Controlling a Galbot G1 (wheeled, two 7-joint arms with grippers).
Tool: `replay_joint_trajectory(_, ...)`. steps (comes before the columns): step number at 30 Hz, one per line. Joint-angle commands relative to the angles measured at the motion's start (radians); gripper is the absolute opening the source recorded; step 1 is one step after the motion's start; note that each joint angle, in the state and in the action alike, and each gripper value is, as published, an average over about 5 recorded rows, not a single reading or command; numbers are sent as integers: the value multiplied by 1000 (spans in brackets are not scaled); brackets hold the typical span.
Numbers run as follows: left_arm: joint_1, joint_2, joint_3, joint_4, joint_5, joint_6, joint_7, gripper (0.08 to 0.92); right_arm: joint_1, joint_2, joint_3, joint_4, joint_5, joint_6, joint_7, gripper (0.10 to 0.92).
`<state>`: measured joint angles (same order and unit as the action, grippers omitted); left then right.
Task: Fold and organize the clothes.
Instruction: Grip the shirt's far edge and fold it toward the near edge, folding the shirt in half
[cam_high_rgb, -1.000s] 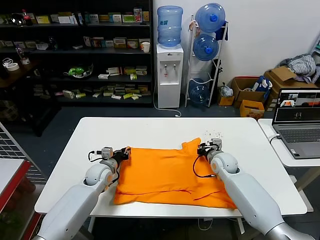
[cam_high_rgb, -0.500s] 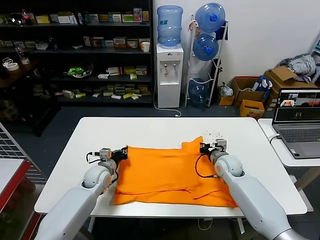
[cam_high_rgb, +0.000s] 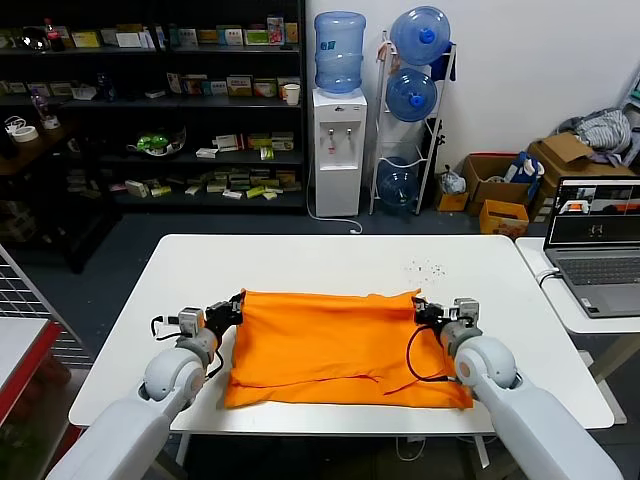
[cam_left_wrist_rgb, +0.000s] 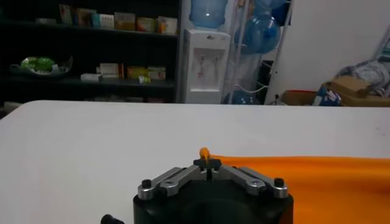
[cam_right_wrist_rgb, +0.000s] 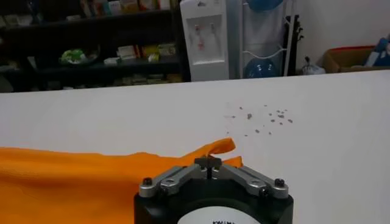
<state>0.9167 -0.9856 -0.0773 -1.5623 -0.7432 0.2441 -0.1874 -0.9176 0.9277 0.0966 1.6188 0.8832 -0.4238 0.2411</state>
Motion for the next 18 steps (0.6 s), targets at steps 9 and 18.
replay_joint_trajectory(9,257,80,-28,-286,30,-13,-61,95,-286,-126,121,304,48,-35,69,124)
replay_joint_trajectory(18,310,79,-31,-326,45,-16,-90,95,-356,-140,167,358,64,-56,102,124)
